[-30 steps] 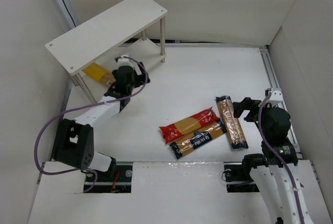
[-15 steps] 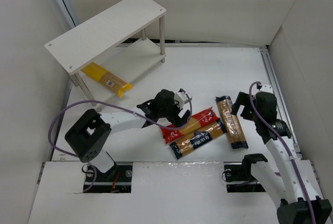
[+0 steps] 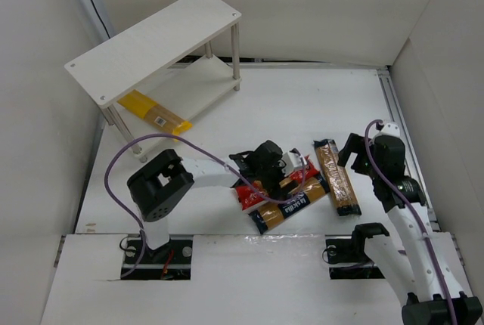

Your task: Place and organize the pasta boxes and bags onto the shelf

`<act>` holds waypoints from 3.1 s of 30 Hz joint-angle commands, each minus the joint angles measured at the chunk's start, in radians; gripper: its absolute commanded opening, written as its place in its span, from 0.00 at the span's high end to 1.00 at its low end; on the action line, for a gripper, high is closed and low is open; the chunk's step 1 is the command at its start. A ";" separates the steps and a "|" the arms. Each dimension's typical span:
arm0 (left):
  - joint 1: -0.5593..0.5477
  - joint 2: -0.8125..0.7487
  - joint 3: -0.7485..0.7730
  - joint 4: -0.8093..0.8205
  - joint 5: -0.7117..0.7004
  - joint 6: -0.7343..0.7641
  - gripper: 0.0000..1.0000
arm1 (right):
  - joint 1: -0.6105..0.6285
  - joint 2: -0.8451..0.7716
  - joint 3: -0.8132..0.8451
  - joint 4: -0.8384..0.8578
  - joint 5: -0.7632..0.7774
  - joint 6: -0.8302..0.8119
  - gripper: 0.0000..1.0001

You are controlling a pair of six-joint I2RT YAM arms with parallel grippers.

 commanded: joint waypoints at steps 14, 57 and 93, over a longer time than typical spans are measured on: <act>-0.012 0.118 0.094 -0.148 -0.419 -0.229 1.00 | 0.006 -0.070 0.003 0.038 0.011 0.005 0.00; 0.833 -0.040 0.234 0.504 -0.830 -1.111 1.00 | 0.006 -0.070 0.051 0.010 0.046 -0.004 0.00; 0.123 -0.387 -0.107 0.055 -0.103 -0.244 0.00 | 0.006 -0.112 0.031 0.069 -0.028 -0.035 0.00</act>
